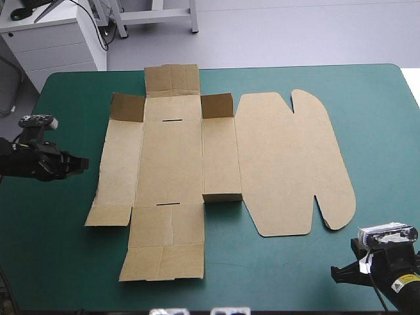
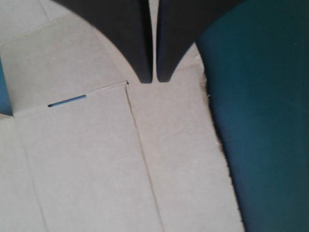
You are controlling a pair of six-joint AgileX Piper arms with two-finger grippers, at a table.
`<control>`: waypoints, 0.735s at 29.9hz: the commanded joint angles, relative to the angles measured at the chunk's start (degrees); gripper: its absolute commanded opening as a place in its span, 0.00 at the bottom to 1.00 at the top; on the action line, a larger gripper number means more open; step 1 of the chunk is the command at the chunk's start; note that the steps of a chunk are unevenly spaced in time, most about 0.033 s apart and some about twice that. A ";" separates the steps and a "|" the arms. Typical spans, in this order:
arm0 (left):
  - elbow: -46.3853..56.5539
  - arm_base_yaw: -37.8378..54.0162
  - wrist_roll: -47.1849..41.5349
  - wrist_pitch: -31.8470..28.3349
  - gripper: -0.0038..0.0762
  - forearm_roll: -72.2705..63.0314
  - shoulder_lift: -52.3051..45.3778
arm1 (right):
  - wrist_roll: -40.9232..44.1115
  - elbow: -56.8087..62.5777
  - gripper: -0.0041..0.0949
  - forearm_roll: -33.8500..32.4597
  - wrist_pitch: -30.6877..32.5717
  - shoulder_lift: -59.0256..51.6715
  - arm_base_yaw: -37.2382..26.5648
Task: Fold the box
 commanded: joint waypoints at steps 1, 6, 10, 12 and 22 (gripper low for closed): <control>-1.77 3.59 0.44 -0.47 0.07 -4.38 -0.69 | -0.19 -1.62 0.02 0.26 -3.16 0.59 0.27; -1.77 4.46 3.63 -1.13 0.07 -10.44 0.49 | -0.19 -1.62 0.02 0.18 -3.16 0.59 0.27; -1.64 4.87 4.76 -0.38 0.07 -11.13 2.82 | -0.19 -1.62 0.02 0.18 -3.16 0.59 0.27; -1.64 4.87 4.87 0.04 0.07 -10.52 3.78 | -0.19 -1.62 0.02 0.18 -3.16 0.59 0.27; -1.64 4.87 7.50 1.19 0.07 -8.45 10.71 | -0.19 -1.62 0.02 0.18 -3.16 0.59 0.27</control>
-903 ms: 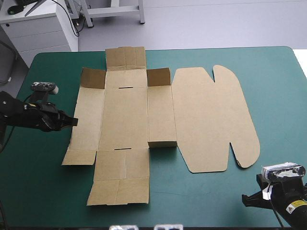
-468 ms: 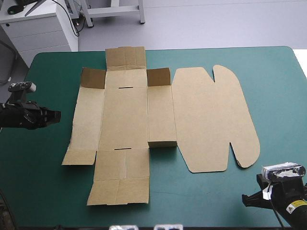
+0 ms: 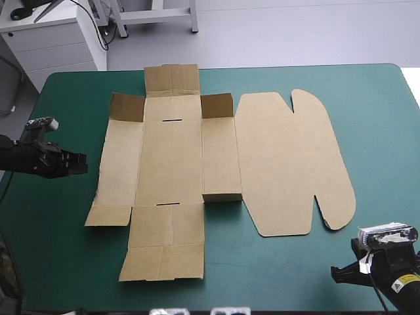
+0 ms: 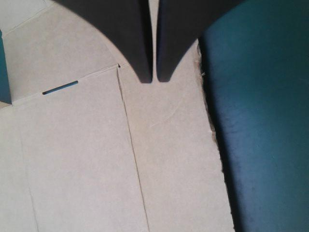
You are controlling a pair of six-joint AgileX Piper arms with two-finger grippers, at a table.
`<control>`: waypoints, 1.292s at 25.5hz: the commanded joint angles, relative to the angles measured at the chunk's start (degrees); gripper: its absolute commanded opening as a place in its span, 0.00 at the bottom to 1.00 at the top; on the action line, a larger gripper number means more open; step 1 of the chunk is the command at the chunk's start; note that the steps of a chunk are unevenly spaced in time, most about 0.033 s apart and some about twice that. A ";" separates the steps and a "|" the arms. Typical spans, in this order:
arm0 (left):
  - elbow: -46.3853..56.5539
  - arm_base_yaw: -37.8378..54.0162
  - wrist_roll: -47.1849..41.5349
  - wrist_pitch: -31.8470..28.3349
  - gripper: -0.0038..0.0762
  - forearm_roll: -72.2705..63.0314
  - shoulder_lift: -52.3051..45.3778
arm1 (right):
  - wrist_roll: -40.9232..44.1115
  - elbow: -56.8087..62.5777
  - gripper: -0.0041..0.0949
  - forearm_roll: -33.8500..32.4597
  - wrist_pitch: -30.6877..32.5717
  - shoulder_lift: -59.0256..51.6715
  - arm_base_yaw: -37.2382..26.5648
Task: Fold the box
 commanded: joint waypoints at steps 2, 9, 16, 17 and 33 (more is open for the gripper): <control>-1.64 0.27 0.26 2.37 0.07 0.76 1.77 | -0.19 -1.62 0.02 0.28 -3.16 0.59 0.27; -1.64 0.27 -0.87 2.34 0.07 3.96 6.31 | -0.19 -1.62 0.02 0.28 -3.16 0.59 0.27; -1.64 0.27 -1.58 -0.25 0.17 3.38 7.70 | -0.19 -1.62 0.02 0.28 -3.16 0.59 0.27; -1.64 0.27 -1.69 -0.25 0.22 3.24 7.98 | -0.19 -1.62 0.02 0.28 -3.16 0.59 0.27; 5.03 0.27 -0.21 -2.68 0.60 -7.04 14.70 | -0.19 -1.62 0.02 0.28 -3.16 0.59 0.27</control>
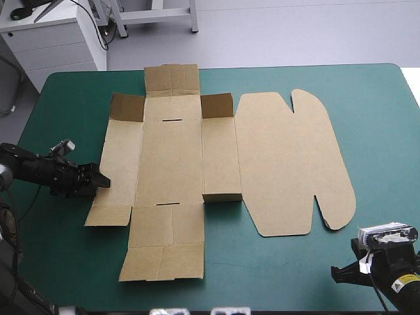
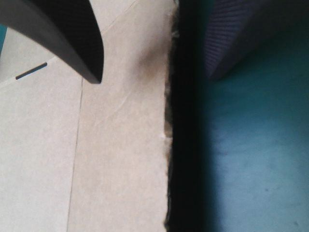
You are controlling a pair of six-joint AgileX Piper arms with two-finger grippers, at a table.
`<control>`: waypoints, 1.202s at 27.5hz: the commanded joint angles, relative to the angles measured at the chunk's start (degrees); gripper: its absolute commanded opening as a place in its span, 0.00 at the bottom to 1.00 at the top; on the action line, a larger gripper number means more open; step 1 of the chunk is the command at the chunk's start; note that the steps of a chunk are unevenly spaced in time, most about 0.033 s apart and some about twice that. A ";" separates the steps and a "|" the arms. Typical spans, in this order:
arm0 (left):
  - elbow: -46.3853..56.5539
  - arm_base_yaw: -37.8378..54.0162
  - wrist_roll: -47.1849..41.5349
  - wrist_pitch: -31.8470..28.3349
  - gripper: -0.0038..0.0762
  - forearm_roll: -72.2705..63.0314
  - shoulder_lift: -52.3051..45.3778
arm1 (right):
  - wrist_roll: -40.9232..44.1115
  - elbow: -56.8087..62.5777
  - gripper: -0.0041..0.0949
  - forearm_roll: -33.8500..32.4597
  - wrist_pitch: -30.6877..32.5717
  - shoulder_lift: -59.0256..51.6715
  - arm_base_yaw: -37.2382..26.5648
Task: Fold the box
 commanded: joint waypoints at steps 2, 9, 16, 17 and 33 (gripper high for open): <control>-0.29 0.01 0.35 0.97 0.58 -2.46 -1.02 | -0.19 -1.62 0.02 0.28 -3.16 0.59 0.27; -0.29 0.01 1.39 2.34 0.05 -4.24 -1.02 | -0.19 -1.62 0.02 0.28 -3.16 0.59 0.27; -0.29 0.01 2.89 2.10 0.05 -4.22 -1.12 | -0.19 -1.62 0.02 0.28 -3.16 0.59 0.27; -0.29 0.01 3.11 2.23 0.05 -4.22 -1.23 | -0.19 -1.62 0.02 0.28 -3.16 0.59 0.27; -0.29 0.01 5.87 7.23 0.04 -7.18 -3.15 | -0.19 -1.62 0.02 0.28 -3.16 0.59 0.27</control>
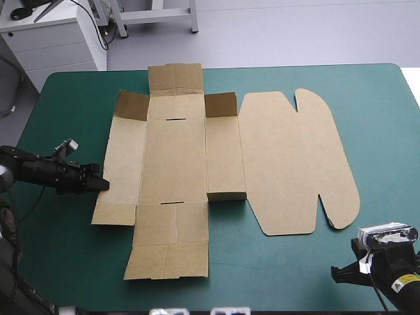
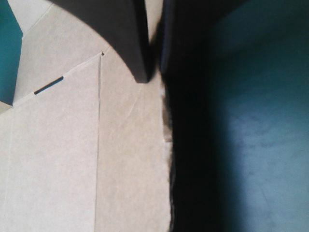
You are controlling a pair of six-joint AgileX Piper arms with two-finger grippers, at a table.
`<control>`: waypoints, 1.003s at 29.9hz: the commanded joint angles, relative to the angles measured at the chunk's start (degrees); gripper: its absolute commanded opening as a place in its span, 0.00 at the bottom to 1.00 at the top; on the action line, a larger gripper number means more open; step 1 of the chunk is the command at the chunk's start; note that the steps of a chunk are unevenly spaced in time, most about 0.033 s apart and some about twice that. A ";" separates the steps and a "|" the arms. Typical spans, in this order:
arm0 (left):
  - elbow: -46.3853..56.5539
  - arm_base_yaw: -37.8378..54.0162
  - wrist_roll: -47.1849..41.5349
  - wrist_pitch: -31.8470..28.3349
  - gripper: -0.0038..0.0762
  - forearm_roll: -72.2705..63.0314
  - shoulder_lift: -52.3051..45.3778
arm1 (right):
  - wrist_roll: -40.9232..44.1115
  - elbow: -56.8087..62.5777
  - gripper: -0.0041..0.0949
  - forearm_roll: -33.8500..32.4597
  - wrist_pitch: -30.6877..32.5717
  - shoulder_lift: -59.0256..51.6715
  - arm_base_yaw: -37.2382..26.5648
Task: Fold the box
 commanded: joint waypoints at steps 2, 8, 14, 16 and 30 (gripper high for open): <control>-0.96 -0.25 0.34 5.09 0.04 -2.80 -4.52 | -0.19 -1.62 0.02 0.33 -3.16 0.59 0.27; -0.96 -0.25 0.34 5.09 0.04 -2.90 -7.88 | -0.19 -1.62 0.02 0.33 -3.16 0.59 0.27; -0.96 -0.25 -1.54 5.09 0.07 -2.90 -8.18 | -0.19 -1.62 0.02 0.33 -3.16 0.59 0.27; -0.96 -0.25 -1.65 5.09 0.12 -2.90 -8.18 | -0.19 -1.62 0.02 0.33 -3.16 0.59 0.27; -0.96 -0.25 -2.03 5.09 0.64 -2.90 -8.53 | -0.19 -1.62 0.02 0.33 -3.16 0.59 0.27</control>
